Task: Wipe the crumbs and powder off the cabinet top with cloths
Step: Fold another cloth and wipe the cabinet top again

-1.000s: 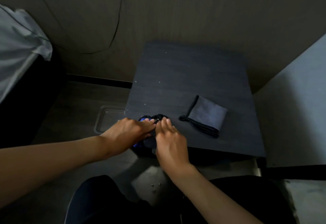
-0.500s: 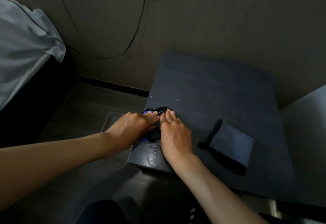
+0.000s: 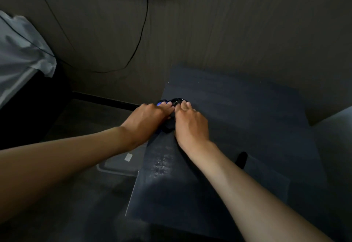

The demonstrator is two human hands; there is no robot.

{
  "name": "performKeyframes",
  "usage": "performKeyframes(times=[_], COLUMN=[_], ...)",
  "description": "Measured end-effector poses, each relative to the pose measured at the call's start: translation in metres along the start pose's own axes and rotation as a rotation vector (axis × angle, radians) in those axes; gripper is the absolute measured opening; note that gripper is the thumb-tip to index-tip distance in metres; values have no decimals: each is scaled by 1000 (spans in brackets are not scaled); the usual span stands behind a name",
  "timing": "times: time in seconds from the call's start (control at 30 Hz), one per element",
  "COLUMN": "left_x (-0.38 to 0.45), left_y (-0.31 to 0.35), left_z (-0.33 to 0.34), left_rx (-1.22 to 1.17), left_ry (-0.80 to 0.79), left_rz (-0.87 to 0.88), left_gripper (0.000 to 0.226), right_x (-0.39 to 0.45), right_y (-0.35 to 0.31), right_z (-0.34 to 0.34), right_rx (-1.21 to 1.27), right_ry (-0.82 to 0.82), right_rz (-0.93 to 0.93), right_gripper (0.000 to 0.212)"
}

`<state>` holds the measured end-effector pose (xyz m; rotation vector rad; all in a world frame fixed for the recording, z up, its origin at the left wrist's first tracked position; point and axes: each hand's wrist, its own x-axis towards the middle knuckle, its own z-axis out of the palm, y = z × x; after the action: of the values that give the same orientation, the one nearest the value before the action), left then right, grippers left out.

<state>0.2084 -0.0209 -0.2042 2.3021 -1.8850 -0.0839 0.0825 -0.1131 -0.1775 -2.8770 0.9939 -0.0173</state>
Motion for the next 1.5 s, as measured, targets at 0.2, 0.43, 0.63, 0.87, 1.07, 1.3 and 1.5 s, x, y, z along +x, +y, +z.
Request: performKeyframes(times=[0.2, 0.43, 0.63, 0.87, 1.07, 1.3, 1.5], left_x=[51, 94, 115, 137, 151, 171, 195], left_y=[-16, -29, -46, -55, -56, -43, -4], left_z=[-10, -22, -25, -28, -29, -23, -6], left_rx=[33, 120, 160, 202, 201, 179, 192], left_ry=[103, 134, 119, 122, 115, 97, 121], left_rz=[-51, -77, -36, 5, 12, -9, 66], left_gripper=[45, 44, 34, 30, 32, 21, 30], right_x=[62, 117, 141, 161, 177, 184, 173], right_y=[9, 20, 25, 31, 38, 62, 111], right_z=[-6, -13, -16, -20, -23, -21, -15], right_rx=[-13, -13, 21, 42, 57, 65, 34], right_ry=[13, 33, 14, 12, 2, 7, 25], right_rz=[-3, -39, -75, -58, -41, -34, -4], right_gripper=[33, 31, 32, 31, 30, 30, 29])
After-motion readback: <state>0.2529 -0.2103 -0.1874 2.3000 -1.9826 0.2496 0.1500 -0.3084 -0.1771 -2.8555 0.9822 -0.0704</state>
